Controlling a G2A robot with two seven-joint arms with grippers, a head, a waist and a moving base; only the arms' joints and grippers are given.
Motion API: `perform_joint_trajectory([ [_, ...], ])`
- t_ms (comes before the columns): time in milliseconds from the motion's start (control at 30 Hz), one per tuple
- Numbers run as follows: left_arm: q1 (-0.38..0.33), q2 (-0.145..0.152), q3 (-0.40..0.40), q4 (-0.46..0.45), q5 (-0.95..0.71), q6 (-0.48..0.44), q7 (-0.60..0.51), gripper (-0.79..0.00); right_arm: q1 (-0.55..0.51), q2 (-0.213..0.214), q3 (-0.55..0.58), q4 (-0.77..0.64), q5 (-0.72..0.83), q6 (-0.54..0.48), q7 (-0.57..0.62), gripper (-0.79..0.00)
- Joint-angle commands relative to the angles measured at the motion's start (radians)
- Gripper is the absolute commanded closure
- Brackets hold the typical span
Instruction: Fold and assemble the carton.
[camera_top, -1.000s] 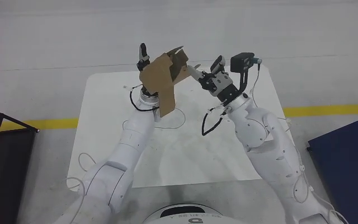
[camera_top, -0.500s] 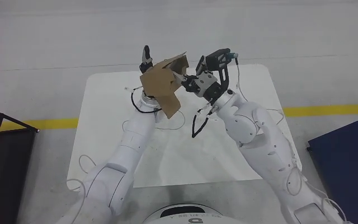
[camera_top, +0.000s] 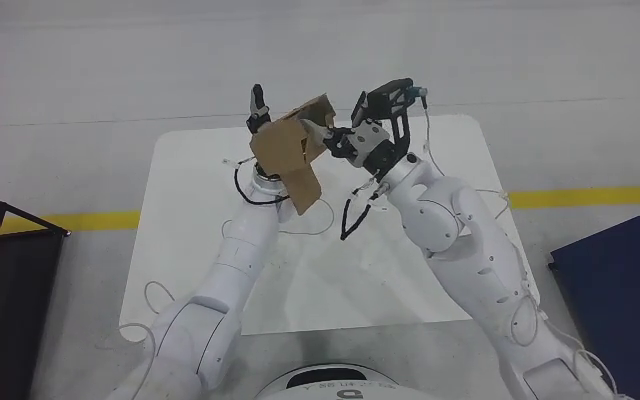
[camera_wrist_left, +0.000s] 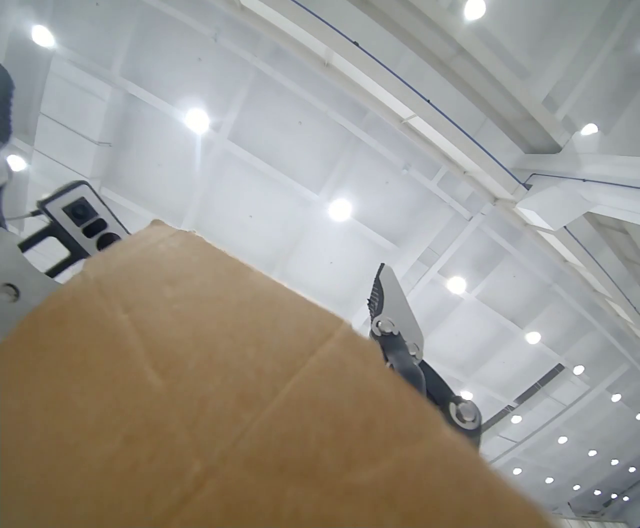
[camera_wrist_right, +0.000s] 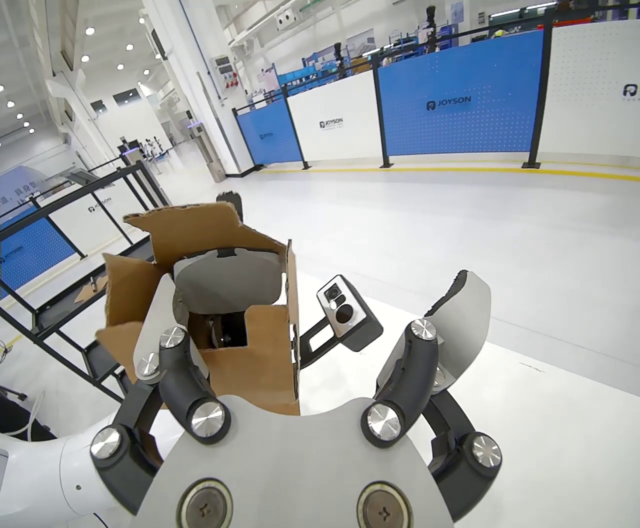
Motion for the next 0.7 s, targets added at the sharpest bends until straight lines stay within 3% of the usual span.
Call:
perform_joint_trajectory([
  [0,-0.005,-0.001,-0.01,0.009,-0.023,0.023,0.0,-0.536,-0.023,0.003,0.032,-0.014,0.004,-0.007,-0.021,-0.785],
  [233,-0.016,-0.006,-0.019,0.03,-0.051,0.044,0.0,-0.536,-0.116,0.014,0.122,-0.077,0.001,-0.044,-0.084,-0.785],
  [367,-0.018,-0.008,-0.015,0.038,-0.052,0.044,0.0,-0.523,-0.146,0.016,0.112,-0.09,-0.015,-0.082,-0.063,-0.785],
  [567,-0.02,-0.011,-0.005,0.036,-0.039,0.044,0.0,-0.514,-0.107,0.008,0.062,-0.026,-0.026,-0.088,-0.033,-0.785],
  [667,-0.019,-0.011,-0.002,0.029,-0.021,0.044,0.0,-0.446,-0.075,0.003,0.041,0.002,-0.029,-0.082,-0.011,-0.785],
])
